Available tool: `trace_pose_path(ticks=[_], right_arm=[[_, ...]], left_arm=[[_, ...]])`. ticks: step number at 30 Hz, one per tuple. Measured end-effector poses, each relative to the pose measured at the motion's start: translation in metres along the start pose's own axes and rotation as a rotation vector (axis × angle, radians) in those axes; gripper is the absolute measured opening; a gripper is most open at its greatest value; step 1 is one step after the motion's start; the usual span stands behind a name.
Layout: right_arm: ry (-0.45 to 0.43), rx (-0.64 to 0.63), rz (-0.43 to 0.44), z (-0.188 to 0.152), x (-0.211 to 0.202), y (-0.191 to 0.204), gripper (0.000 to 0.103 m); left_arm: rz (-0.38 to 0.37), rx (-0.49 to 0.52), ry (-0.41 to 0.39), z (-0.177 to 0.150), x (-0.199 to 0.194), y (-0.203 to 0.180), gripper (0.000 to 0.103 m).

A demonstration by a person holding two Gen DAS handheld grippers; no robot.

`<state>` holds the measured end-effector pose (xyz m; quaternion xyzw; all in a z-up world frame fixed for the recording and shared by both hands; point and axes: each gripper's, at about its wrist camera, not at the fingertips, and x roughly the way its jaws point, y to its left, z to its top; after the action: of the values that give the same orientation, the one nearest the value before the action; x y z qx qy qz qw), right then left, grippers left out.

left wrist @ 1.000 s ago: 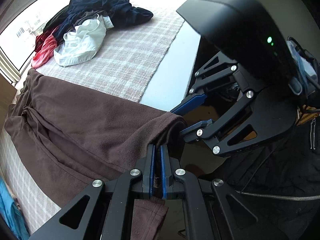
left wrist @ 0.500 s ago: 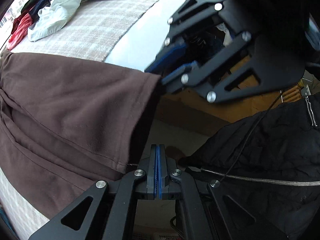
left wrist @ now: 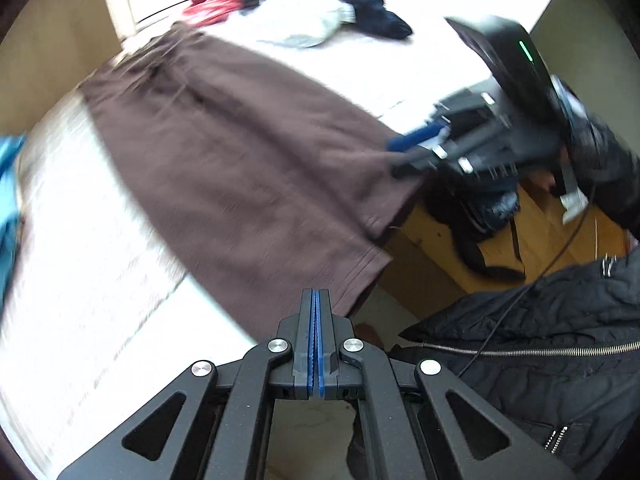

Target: Fold clothes

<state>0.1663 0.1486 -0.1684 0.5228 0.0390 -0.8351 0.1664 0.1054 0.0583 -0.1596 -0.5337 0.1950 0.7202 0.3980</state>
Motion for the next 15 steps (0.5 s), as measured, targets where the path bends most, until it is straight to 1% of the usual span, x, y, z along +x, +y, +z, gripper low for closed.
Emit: trace_pose_path(ticks=[2,3,5,7,8,9,11,12,13,14,15], right_arm=[[0.023,0.025,0.009,-0.005,-0.008,0.0,0.027],[0.027,0.065,0.024,-0.006,-0.013,-0.005,0.027],[0.016,0.182,0.034,-0.008,-0.025,-0.021,0.027],[-0.008,0.304,0.033,-0.009,-0.036,-0.039,0.028],[-0.02,0.329,0.018,-0.008,-0.038,-0.043,0.029],[-0.019,0.334,-0.006,-0.007,-0.036,-0.044,0.033],[-0.014,0.349,-0.042,-0.005,-0.033,-0.046,0.034],[-0.006,0.363,-0.032,-0.003,-0.029,-0.048,0.034],[0.004,0.374,-0.02,-0.002,-0.024,-0.048,0.034],[0.017,0.38,-0.006,-0.001,-0.019,-0.046,0.034],[0.029,0.386,0.008,-0.001,-0.013,-0.044,0.035]], left_arm=[[-0.008,-0.076,-0.015,-0.013,0.001,0.008,0.0],[-0.014,-0.112,-0.021,-0.016,0.003,0.013,0.0],[-0.026,-0.185,-0.031,-0.022,0.008,0.023,0.0],[-0.02,-0.253,-0.027,-0.024,0.014,0.032,0.004],[-0.003,-0.291,-0.018,-0.023,0.018,0.035,0.01],[-0.008,-0.321,-0.02,-0.022,0.02,0.038,0.011],[-0.028,-0.379,-0.029,-0.018,0.023,0.043,0.016],[-0.038,-0.408,-0.033,-0.016,0.024,0.045,0.017],[-0.044,-0.418,-0.037,-0.014,0.025,0.045,0.022],[-0.046,-0.416,-0.038,-0.012,0.026,0.043,0.026],[-0.047,-0.411,-0.039,-0.01,0.028,0.042,0.027]])
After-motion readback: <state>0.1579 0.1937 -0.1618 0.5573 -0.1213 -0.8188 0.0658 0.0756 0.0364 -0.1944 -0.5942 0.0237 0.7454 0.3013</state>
